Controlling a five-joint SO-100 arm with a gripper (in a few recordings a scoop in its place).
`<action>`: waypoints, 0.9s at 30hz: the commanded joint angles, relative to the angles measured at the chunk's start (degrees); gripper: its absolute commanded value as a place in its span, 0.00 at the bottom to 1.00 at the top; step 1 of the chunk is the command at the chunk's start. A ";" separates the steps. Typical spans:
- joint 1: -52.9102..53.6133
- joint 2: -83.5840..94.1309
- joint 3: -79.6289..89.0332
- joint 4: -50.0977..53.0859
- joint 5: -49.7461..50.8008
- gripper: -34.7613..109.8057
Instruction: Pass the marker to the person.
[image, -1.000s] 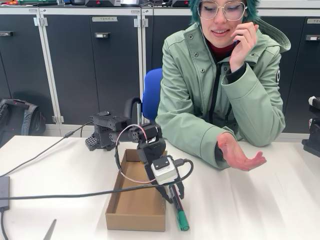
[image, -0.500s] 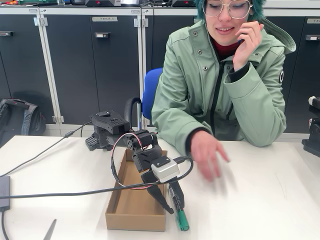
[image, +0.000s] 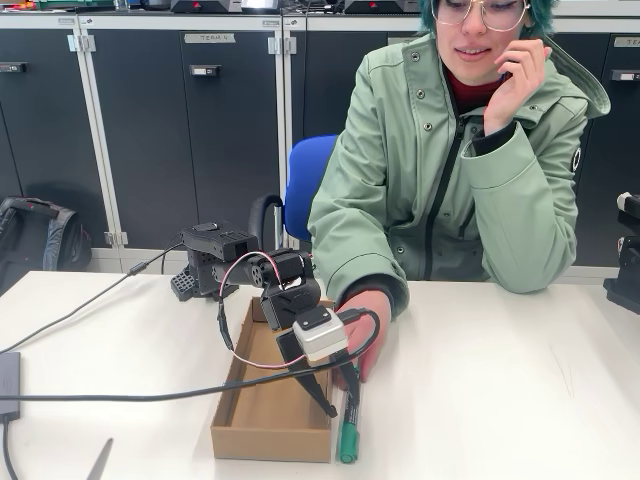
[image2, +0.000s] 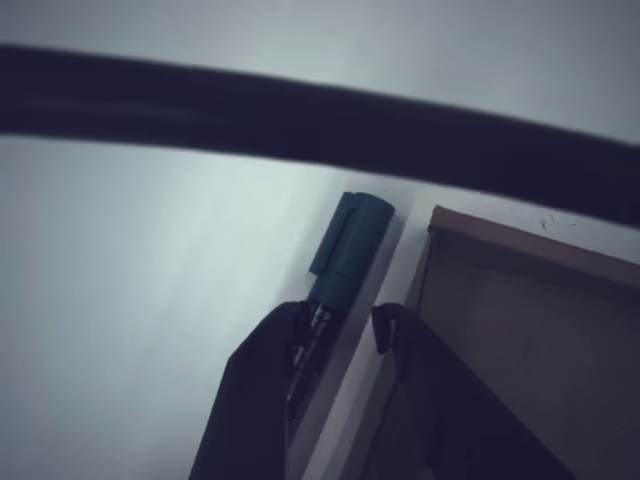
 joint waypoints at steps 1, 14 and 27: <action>7.29 -0.62 3.60 2.55 3.43 0.33; 7.82 -0.62 3.25 -1.93 5.01 0.33; 6.42 0.70 3.34 -17.75 11.34 0.33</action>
